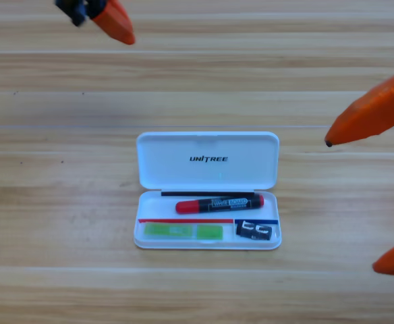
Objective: Clean up eraser and pencils
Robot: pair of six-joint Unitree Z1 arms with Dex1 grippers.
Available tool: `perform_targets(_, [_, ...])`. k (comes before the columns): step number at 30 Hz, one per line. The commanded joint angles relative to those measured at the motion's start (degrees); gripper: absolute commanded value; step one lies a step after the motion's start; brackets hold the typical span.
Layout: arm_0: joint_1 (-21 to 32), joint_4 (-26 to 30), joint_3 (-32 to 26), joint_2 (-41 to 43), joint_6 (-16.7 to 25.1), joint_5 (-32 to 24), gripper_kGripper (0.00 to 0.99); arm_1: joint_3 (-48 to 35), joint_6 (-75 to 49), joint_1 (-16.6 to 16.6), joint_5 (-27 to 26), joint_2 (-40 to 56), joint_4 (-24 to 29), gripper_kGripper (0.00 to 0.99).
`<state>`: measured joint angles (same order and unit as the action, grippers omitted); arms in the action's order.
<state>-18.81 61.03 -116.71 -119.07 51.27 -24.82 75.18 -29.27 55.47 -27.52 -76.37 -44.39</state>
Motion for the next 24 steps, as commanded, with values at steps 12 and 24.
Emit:
perform_targets(12, [0.96, -12.07, 13.53, -11.36, 1.29, -7.09, 0.000, -4.60, 1.05, -0.18, -1.57, 3.16, 2.56, 0.974])
perform_targets(24, [-0.35, -5.22, 9.13, -16.90, 2.96, -13.15, 0.000, -4.95, 0.97, -0.18, -3.24, 3.25, 2.73, 0.974])
